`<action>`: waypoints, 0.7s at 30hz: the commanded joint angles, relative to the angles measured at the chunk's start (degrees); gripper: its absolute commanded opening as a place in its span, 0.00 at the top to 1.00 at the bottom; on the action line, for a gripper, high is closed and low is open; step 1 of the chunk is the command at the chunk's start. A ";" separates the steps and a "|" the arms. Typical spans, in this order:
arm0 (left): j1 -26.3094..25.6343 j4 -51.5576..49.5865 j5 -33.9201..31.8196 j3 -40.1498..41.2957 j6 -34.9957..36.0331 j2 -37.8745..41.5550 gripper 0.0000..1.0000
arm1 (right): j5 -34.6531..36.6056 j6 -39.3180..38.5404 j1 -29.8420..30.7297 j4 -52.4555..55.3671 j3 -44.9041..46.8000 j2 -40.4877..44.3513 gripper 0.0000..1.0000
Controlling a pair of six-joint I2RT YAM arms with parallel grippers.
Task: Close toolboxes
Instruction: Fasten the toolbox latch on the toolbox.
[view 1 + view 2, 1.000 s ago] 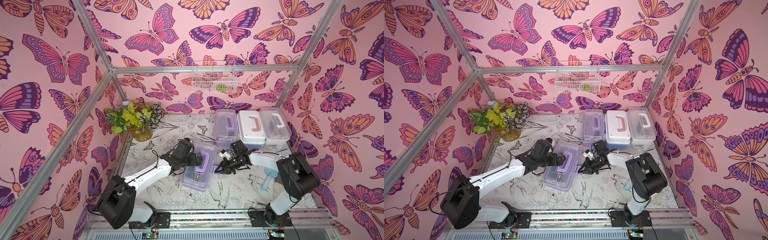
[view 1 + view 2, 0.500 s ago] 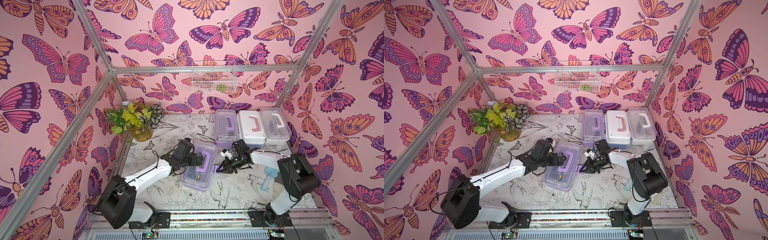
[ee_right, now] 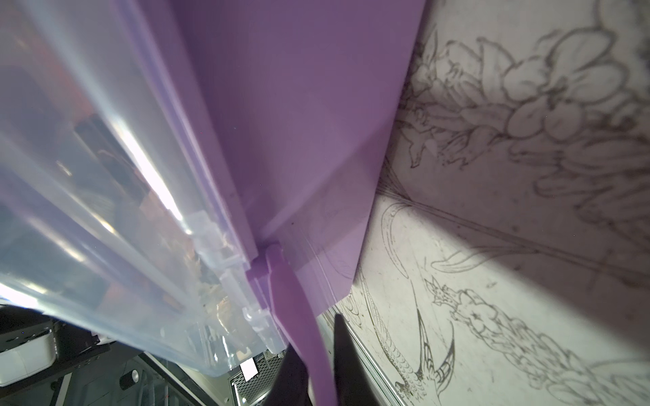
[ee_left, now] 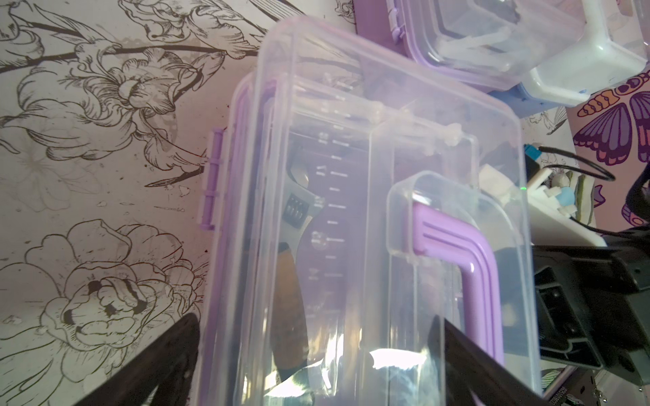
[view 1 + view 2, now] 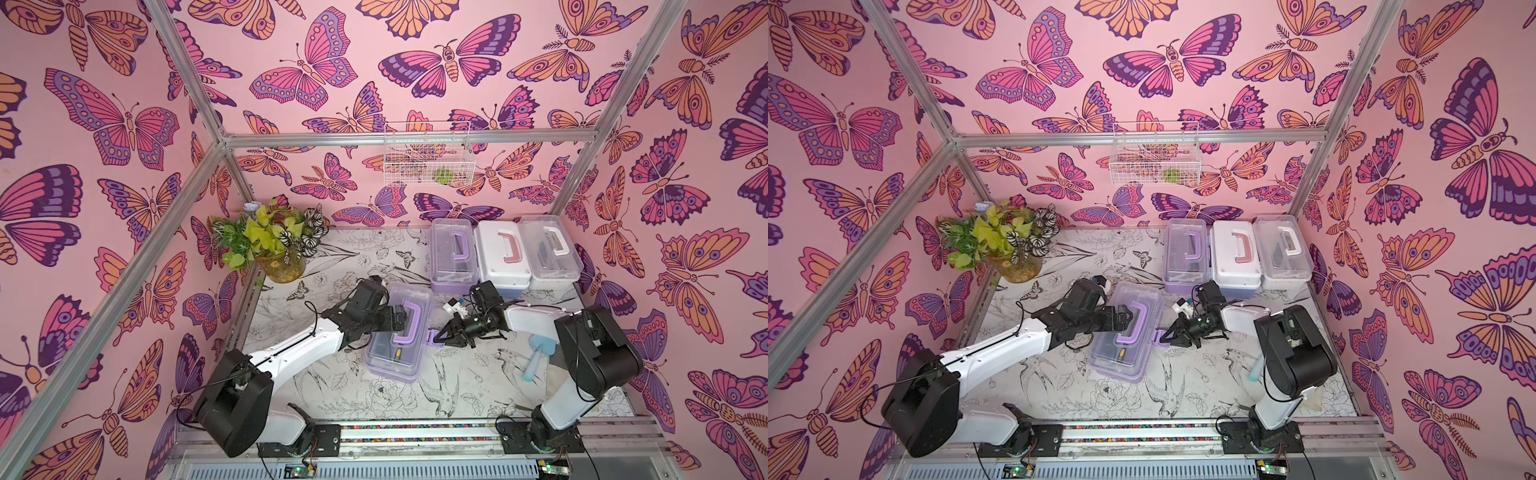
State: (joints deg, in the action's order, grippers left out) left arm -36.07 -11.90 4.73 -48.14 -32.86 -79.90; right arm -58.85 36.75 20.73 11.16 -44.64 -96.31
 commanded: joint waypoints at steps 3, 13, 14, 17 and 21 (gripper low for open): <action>-0.23 -8.45 -1.77 2.63 1.58 -3.05 0.00 | -8.45 6.11 -0.95 -10.58 -0.49 1.31 1.00; -0.31 -8.84 -1.50 2.82 3.14 -3.66 0.01 | -10.23 10.72 -1.40 -17.05 0.59 0.52 1.00; -0.31 -8.85 -1.40 2.75 3.24 -3.90 0.01 | -10.31 11.16 -1.42 -17.66 0.67 0.47 1.00; -0.31 -8.86 -1.05 2.90 3.39 -4.43 0.01 | -10.83 13.06 -1.40 -20.35 1.17 0.42 1.00; -0.42 -8.84 -1.21 3.40 3.51 -4.54 0.01 | -11.20 14.92 -1.74 -23.02 1.70 0.16 1.00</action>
State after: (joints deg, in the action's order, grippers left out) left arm -35.92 -9.21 3.18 -48.16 -31.97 -80.95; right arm -61.30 47.37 20.16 -1.52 -41.23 -96.99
